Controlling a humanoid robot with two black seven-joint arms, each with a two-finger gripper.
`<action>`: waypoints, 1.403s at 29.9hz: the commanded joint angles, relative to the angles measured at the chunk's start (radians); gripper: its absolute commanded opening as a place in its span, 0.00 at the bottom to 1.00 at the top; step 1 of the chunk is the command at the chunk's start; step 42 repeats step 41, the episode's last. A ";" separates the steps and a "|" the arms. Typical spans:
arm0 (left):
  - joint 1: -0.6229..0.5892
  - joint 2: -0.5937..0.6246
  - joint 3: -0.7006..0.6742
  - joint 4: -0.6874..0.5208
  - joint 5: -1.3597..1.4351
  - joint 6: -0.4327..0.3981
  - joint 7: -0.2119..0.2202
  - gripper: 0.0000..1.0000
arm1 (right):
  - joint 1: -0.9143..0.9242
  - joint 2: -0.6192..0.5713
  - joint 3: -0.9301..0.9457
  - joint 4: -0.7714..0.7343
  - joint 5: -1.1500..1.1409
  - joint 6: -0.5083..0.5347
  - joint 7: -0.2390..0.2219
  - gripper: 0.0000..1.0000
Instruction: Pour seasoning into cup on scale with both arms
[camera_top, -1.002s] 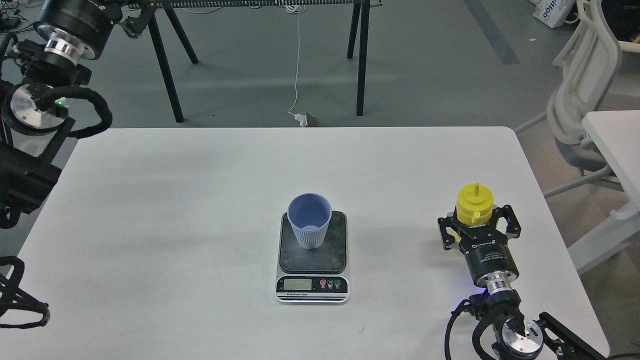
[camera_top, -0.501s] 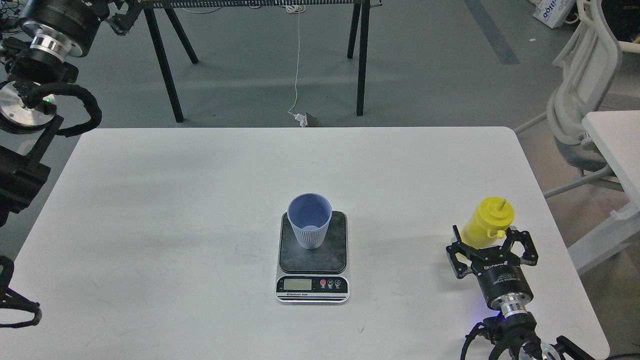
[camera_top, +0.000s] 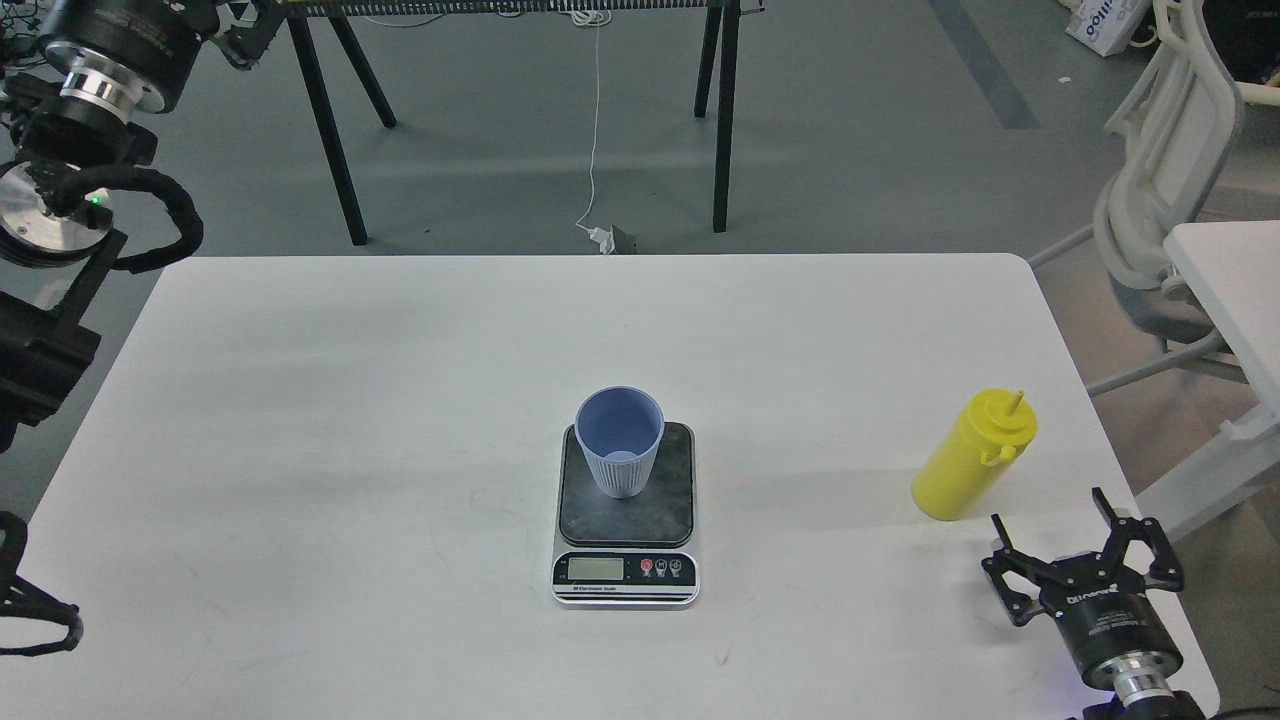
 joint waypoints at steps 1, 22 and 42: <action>0.004 0.017 0.001 -0.002 0.000 -0.004 0.001 1.00 | 0.007 -0.169 0.001 0.002 -0.003 0.000 -0.002 0.99; 0.147 -0.075 -0.014 0.052 -0.003 -0.058 -0.013 1.00 | 0.911 -0.162 -0.163 -0.536 -0.020 0.000 -0.137 0.99; 0.195 -0.119 -0.013 0.216 -0.003 -0.107 -0.022 1.00 | 1.076 0.044 -0.164 -0.727 -0.017 0.000 -0.132 0.99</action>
